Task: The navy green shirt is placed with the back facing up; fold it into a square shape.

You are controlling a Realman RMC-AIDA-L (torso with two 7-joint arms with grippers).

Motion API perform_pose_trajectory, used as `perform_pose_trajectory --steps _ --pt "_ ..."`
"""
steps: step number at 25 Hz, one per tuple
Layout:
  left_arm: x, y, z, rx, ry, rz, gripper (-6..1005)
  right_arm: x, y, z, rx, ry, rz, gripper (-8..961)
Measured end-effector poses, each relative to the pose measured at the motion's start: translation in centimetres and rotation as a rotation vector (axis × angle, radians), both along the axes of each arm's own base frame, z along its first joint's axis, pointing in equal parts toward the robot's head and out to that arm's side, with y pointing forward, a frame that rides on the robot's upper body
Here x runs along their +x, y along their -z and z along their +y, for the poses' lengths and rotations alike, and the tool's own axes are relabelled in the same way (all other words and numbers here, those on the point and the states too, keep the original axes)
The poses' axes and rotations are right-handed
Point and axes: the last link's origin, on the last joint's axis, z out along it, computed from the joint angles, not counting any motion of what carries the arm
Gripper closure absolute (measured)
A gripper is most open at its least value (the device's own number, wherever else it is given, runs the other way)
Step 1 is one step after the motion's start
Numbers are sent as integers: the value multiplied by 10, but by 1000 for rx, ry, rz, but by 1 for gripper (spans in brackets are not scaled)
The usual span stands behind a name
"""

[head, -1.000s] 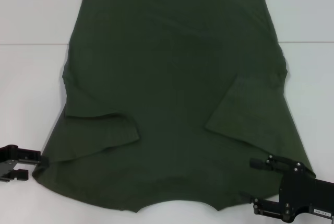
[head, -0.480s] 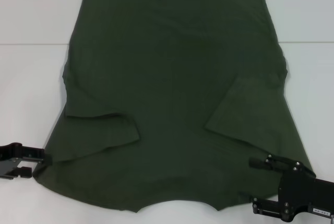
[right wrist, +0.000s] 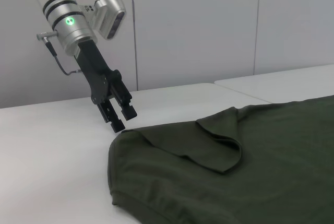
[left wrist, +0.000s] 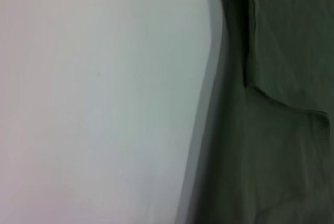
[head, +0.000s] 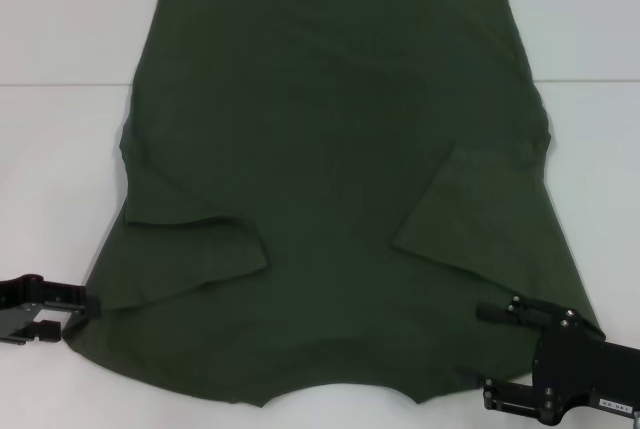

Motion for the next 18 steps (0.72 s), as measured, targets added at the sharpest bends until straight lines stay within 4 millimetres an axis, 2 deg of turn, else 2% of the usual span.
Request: perform_pose_trajectory --steps 18 --pt "10 14 6 -34 21 -20 291 0 1 -1 -5 3 5 165"
